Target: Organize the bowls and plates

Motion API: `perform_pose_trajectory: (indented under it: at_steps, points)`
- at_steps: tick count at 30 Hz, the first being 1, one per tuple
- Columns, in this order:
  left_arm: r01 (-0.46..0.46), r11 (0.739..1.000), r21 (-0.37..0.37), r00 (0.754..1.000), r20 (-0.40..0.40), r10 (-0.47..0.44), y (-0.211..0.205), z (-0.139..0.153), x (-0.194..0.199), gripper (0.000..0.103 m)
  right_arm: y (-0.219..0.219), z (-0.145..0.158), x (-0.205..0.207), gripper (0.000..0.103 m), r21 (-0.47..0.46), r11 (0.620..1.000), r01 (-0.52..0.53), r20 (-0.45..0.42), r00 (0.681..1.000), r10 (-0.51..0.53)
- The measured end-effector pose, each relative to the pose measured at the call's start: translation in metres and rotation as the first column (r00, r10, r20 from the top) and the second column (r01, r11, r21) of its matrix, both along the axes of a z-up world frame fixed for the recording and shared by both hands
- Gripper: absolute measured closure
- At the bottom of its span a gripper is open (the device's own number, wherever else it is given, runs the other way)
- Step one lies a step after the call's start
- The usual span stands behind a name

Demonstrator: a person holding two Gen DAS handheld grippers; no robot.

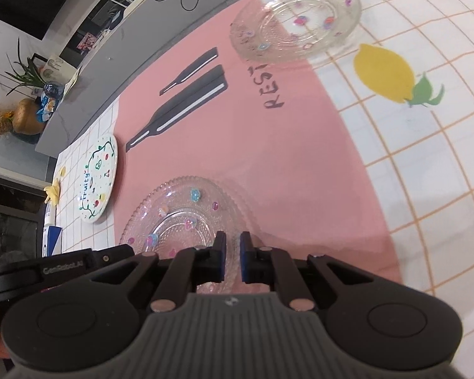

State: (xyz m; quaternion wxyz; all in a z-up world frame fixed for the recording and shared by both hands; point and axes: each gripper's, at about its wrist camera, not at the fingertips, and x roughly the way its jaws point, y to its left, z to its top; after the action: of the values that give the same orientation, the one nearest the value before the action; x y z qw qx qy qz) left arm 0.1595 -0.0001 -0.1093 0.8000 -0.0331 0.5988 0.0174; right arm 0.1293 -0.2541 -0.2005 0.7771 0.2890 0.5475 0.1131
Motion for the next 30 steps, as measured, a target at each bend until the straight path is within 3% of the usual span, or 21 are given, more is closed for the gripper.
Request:
perform_pose_trajectory:
  at_steps: [7,18,30]
  points:
    - [-0.008,1.0,-0.011,1.0,0.028,0.008,-0.02,0.017,-0.02,0.082,-0.03,0.001,-0.017,0.096,0.075,0.997,0.035,-0.048,0.998,-0.032]
    - [-0.073,0.996,-0.058,0.992,0.097,0.078,-0.055,0.04,-0.073,0.082,-0.072,0.018,-0.055,0.096,0.095,0.995,0.028,-0.006,1.0,-0.028]
    - [-0.182,0.97,-0.16,0.974,0.107,0.2,-0.08,0.017,-0.132,0.082,-0.112,0.007,-0.087,0.096,0.041,0.999,-0.005,-0.01,1.0,0.005]
